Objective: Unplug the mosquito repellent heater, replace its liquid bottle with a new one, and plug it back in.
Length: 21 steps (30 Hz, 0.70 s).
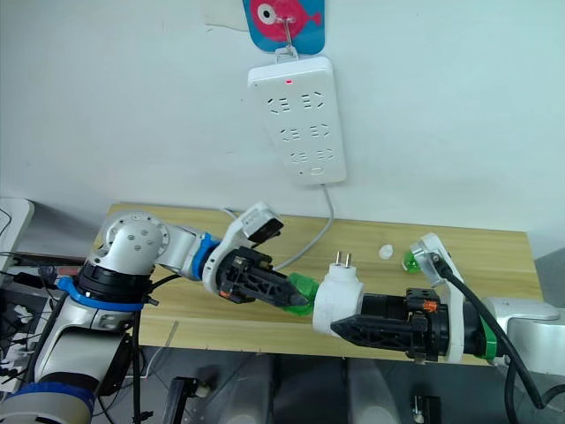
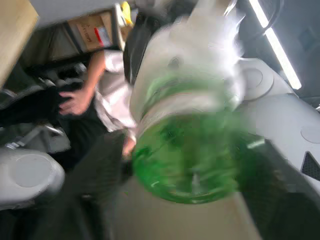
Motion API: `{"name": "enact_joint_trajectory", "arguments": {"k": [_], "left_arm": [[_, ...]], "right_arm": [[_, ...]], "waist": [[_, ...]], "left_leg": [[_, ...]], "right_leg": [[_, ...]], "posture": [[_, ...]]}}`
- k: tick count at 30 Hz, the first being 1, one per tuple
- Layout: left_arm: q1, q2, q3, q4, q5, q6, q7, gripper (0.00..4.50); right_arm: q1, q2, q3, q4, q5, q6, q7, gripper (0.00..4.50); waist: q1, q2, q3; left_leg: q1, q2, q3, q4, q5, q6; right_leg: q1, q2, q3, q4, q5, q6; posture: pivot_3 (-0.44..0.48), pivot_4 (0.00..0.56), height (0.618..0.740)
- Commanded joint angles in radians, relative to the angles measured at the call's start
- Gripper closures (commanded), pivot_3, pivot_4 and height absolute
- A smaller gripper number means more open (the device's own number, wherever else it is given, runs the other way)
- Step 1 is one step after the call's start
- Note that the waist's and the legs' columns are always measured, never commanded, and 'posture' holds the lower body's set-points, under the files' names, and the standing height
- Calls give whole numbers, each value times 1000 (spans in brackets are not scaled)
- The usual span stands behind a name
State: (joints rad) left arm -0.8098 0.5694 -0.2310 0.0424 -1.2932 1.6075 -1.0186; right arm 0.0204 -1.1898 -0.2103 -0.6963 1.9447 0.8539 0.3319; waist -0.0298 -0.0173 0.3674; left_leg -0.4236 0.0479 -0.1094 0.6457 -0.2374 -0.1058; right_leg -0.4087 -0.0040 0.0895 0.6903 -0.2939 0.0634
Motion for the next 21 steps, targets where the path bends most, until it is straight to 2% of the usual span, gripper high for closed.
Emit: {"name": "enact_joint_trajectory", "arguments": {"k": [1, 5, 10, 13, 14, 16, 17, 19, 21], "left_arm": [[-34, 23, -13, 27, -70, 7, -15, 67], [-51, 49, -16, 50, -101, 7, -25, 27], [-83, 154, -20, 8, -171, 7, -123, 27], [-48, 237, 16, -109, -83, -46, -211, 27], [-19, 274, 8, -171, 2, -155, -276, 27], [81, 316, -12, -265, 272, -571, -429, 27], [134, 297, -3, -271, 397, -804, -486, 27], [200, 181, 52, -208, 571, -1210, -506, 27], [222, 76, 99, -140, 655, -1454, -500, 27]], "right_arm": [[16, 12, -44, -26, 28, -24, 43, 1521], [50, 21, -64, -26, 28, -34, 71, 1521], [131, 35, -130, 14, 28, -21, 68, 1521], [175, 49, -177, 39, 28, -13, 75, 1521], [186, 53, -188, 43, 28, -10, 78, 1521], [207, 60, -206, 48, 28, -4, 93, 1521], [217, 64, -212, 47, 28, -3, 103, 1521], [227, 69, -213, 38, 28, -5, 120, 1521], [231, 69, -206, 22, 28, -12, 131, 1521]], "waist": [[0, 0, 0], [0, 0, 0], [0, 0, 0], [1, 0, 0], [1, 0, 0], [0, 1, 0], [2, 2, -1], [12, 3, -2], [28, 3, -2]], "left_leg": [[0, 0, 0, 0, 0, 0], [0, 0, 0, 0, 0, 0], [0, 0, 0, 0, 0, 0], [0, 0, 0, 0, 0, 0], [0, 0, 0, 0, 0, 0], [1, 0, 1, -1, 1, -1], [2, 0, 2, -2, 2, -3], [5, 0, 6, -4, 2, -4], [5, 0, 6, -3, 2, -4]], "right_leg": [[0, 0, 0, 0, 0, 0], [0, 0, 0, 0, 0, 0], [0, 0, 0, 1, 0, 0], [0, 0, 1, 0, 0, 0], [0, 0, 1, 0, 0, 0], [-1, 0, 1, 0, 0, 0], [-1, 0, 2, 0, 0, 0], [1, -1, 5, -1, 0, 0], [2, -1, 5, -2, 0, -1]], "posture": [[26, 345, 740], [26, 344, 740], [43, 347, 740], [46, 340, 740], [48, 339, 740], [50, 338, 740], [58, 337, 740], [68, 338, 740], [68, 337, 740]]}}
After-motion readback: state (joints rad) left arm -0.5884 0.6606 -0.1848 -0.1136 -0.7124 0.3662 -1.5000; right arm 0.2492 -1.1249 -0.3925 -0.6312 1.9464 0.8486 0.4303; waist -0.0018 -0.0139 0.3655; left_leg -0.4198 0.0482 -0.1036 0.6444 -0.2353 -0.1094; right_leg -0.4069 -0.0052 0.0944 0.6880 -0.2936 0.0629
